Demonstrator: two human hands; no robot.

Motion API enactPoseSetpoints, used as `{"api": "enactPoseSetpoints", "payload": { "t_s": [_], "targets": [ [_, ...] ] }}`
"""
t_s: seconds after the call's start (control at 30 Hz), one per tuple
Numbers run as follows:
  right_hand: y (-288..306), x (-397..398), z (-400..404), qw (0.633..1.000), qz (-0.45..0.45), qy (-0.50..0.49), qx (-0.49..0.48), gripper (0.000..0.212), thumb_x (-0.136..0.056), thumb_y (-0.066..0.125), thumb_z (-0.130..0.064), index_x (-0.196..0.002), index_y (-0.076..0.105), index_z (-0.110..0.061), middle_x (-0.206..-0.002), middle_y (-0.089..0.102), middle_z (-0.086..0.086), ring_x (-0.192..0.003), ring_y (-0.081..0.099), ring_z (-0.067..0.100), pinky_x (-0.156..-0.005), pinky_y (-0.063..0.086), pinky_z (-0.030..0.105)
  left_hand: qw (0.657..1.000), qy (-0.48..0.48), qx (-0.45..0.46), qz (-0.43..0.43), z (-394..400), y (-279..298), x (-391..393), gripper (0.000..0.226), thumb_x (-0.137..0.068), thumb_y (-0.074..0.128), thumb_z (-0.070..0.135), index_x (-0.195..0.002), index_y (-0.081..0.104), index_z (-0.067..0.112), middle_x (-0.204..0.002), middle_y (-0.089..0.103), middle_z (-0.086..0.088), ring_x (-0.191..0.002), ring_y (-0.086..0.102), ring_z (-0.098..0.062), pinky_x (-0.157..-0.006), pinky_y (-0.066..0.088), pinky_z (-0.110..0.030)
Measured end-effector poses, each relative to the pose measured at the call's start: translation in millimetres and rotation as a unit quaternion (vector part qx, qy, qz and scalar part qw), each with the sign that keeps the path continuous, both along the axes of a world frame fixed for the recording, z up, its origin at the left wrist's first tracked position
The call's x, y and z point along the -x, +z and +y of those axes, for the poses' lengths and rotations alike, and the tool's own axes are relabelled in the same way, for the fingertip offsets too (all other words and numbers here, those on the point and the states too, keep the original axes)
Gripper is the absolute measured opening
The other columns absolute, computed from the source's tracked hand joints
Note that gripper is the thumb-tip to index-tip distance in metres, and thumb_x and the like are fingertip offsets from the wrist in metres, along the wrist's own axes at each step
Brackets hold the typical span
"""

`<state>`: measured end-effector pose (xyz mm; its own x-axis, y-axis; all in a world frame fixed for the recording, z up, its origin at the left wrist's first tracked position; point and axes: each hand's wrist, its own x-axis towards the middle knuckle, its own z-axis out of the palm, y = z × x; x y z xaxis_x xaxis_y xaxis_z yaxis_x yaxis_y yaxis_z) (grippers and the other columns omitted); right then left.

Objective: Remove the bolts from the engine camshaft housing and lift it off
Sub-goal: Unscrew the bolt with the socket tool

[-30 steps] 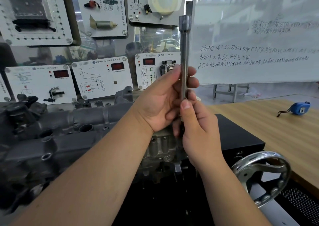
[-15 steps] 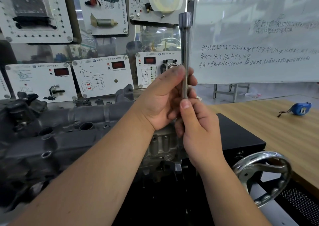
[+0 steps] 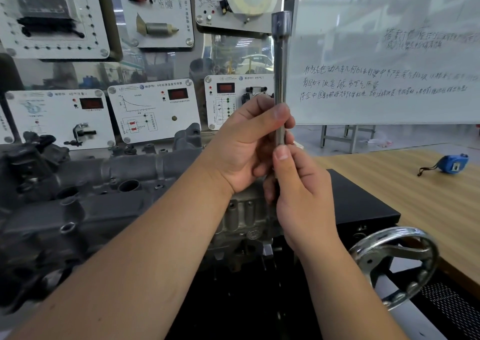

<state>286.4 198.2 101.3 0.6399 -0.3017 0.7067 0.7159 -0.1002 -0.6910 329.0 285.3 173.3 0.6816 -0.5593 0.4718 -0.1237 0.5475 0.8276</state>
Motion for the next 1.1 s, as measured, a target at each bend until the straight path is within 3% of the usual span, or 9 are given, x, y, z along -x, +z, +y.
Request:
{"api": "enactPoseSetpoints", "payload": {
  "t_s": [0.1, 0.2, 0.37, 0.47, 0.73, 0.8, 0.9, 1.0, 1.1],
  "targets": [
    [0.6, -0.2, -1.2, 1.000, 0.007, 0.021, -0.009, 0.040, -0.096, 0.048, -0.051, -0.078, 0.062, -0.017, -0.068, 0.057, 0.020, -0.049, 0.047, 0.017, -0.047, 0.038, 0.028, 0.999, -0.046, -0.008, 0.008, -0.6, 1.5, 0.7, 0.026, -0.093, 0.052, 0.039, -0.087, 0.070, 0.021, -0.077, 0.069, 0.004, -0.065, 0.062, -0.013, -0.031, 0.024, -0.016],
    [0.1, 0.4, -1.1, 0.999, 0.003, 0.043, -0.031, 0.041, -0.095, 0.047, -0.049, -0.079, 0.059, -0.013, -0.073, 0.055, 0.026, -0.050, 0.045, 0.017, -0.046, 0.036, 0.027, 0.998, -0.058, -0.010, 0.013, -1.2, 1.1, 1.3, 0.026, -0.096, 0.046, 0.033, -0.099, 0.066, 0.016, -0.078, 0.071, 0.005, -0.065, 0.067, -0.008, -0.029, 0.025, -0.015],
    [-0.3, -0.4, 0.6, 0.998, -0.009, 0.052, -0.042, 0.032, -0.092, 0.057, -0.046, -0.096, 0.062, -0.015, -0.067, 0.061, 0.006, -0.047, 0.046, 0.009, -0.045, 0.037, 0.021, 1.000, 0.007, -0.020, 0.000, -2.1, 0.6, 1.3, 0.023, -0.088, 0.057, 0.027, -0.074, 0.075, 0.025, -0.074, 0.068, 0.005, -0.063, 0.057, -0.013, -0.051, 0.013, -0.030],
    [-0.9, -0.7, -1.4, 1.000, -0.008, 0.007, -0.013, 0.029, -0.095, 0.052, -0.049, -0.085, 0.064, -0.025, -0.067, 0.063, 0.007, -0.047, 0.050, 0.013, -0.048, 0.039, 0.024, 1.000, 0.007, -0.007, 0.001, -1.7, 0.5, 0.1, 0.023, -0.086, 0.059, 0.024, -0.067, 0.071, 0.026, -0.071, 0.067, 0.004, -0.060, 0.060, -0.011, -0.035, 0.022, -0.017],
    [-2.4, -2.0, -2.7, 0.998, 0.004, 0.043, -0.036, 0.040, -0.095, 0.049, -0.052, -0.084, 0.062, -0.015, -0.069, 0.053, 0.026, -0.047, 0.042, 0.015, -0.043, 0.033, 0.025, 0.997, -0.077, -0.011, 0.026, 0.5, 1.7, 0.9, 0.024, -0.095, 0.048, 0.030, -0.099, 0.068, 0.017, -0.077, 0.069, 0.004, -0.064, 0.066, -0.008, -0.030, 0.026, -0.015],
    [-1.1, -0.3, -1.5, 0.998, 0.002, 0.057, -0.040, 0.032, -0.092, 0.053, -0.052, -0.084, 0.063, -0.023, -0.067, 0.052, 0.025, -0.046, 0.041, 0.012, -0.042, 0.033, 0.022, 0.998, -0.060, -0.009, 0.023, 0.7, 1.4, 0.2, 0.025, -0.094, 0.051, 0.026, -0.090, 0.075, 0.019, -0.076, 0.070, 0.004, -0.063, 0.066, -0.009, -0.037, 0.030, -0.016],
    [0.6, 0.4, -0.6, 0.997, -0.013, 0.056, -0.041, 0.010, -0.086, 0.063, -0.049, -0.089, 0.063, -0.039, -0.059, 0.055, 0.001, -0.046, 0.044, 0.009, -0.044, 0.036, 0.021, 0.999, -0.041, 0.001, 0.035, 0.0, 0.5, -1.4, 0.020, -0.089, 0.059, 0.020, -0.078, 0.075, 0.020, -0.073, 0.070, 0.001, -0.060, 0.064, -0.012, -0.057, 0.048, -0.024],
    [1.5, 1.5, -1.5, 0.999, -0.014, 0.022, -0.019, 0.013, -0.089, 0.061, -0.045, -0.085, 0.062, -0.033, -0.066, 0.064, 0.001, -0.048, 0.052, 0.014, -0.049, 0.042, 0.028, 0.999, -0.036, 0.017, 0.037, -0.1, 0.3, -1.2, 0.019, -0.082, 0.079, 0.007, -0.074, 0.066, 0.018, -0.069, 0.068, -0.002, -0.057, 0.065, -0.013, -0.043, 0.050, -0.019],
    [0.3, 2.4, -2.5, 1.000, -0.013, 0.007, -0.005, 0.023, -0.094, 0.057, -0.044, -0.082, 0.065, -0.026, -0.071, 0.067, 0.005, -0.051, 0.056, 0.016, -0.053, 0.045, 0.032, 0.999, -0.042, 0.013, 0.016, 1.0, 0.6, 0.6, 0.022, -0.068, 0.080, 0.028, -0.080, 0.065, 0.018, -0.073, 0.068, 0.001, -0.060, 0.065, -0.011, -0.032, 0.033, -0.013]
  ]
}}
